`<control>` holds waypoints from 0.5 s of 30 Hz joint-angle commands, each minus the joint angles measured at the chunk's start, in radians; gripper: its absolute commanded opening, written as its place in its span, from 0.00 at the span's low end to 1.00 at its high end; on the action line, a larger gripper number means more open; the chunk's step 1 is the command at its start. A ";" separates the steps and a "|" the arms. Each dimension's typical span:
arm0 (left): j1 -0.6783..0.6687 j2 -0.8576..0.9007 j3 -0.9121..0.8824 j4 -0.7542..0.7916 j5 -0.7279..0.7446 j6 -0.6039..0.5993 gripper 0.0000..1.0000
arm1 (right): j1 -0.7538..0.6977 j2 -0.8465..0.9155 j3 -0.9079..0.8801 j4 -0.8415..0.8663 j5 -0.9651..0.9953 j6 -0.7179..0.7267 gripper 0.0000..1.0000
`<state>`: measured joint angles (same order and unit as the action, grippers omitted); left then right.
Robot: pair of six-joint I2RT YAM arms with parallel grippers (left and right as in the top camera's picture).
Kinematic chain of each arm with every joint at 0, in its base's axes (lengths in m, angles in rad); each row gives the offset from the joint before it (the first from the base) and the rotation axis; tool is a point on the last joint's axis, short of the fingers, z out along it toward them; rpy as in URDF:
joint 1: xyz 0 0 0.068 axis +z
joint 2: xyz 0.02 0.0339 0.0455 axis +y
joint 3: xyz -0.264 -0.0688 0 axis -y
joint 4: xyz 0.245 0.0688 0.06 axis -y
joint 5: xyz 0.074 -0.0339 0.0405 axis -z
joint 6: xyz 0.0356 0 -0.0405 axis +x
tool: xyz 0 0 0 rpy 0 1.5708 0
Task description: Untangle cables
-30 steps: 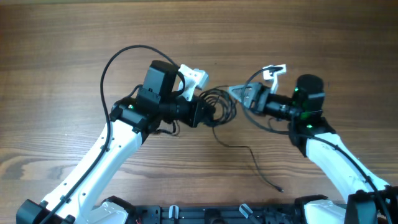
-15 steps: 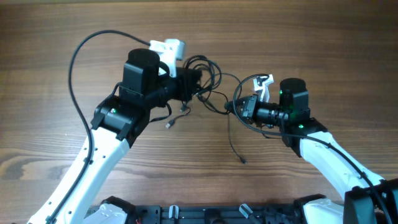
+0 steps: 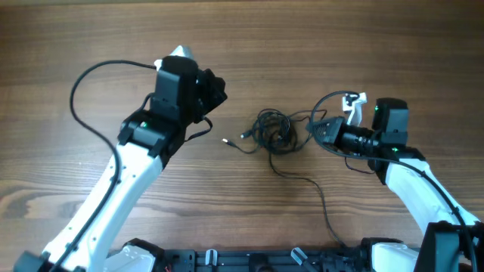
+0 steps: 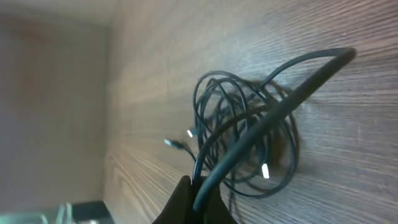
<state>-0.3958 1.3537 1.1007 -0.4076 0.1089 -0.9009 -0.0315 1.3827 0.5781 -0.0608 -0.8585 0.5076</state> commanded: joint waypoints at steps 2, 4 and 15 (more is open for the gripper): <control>0.004 0.086 0.019 0.023 0.155 0.001 0.28 | 0.004 -0.030 0.011 -0.002 -0.002 -0.170 0.05; -0.006 0.122 0.019 0.040 0.258 0.086 0.36 | 0.004 -0.046 0.034 0.013 -0.003 -0.159 0.05; -0.117 0.285 0.019 0.051 0.311 0.227 0.50 | 0.029 -0.081 0.187 0.019 -0.108 -0.116 0.04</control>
<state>-0.4786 1.5856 1.1015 -0.3649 0.3916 -0.6998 -0.0277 1.3128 0.7574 -0.0406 -0.9276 0.4019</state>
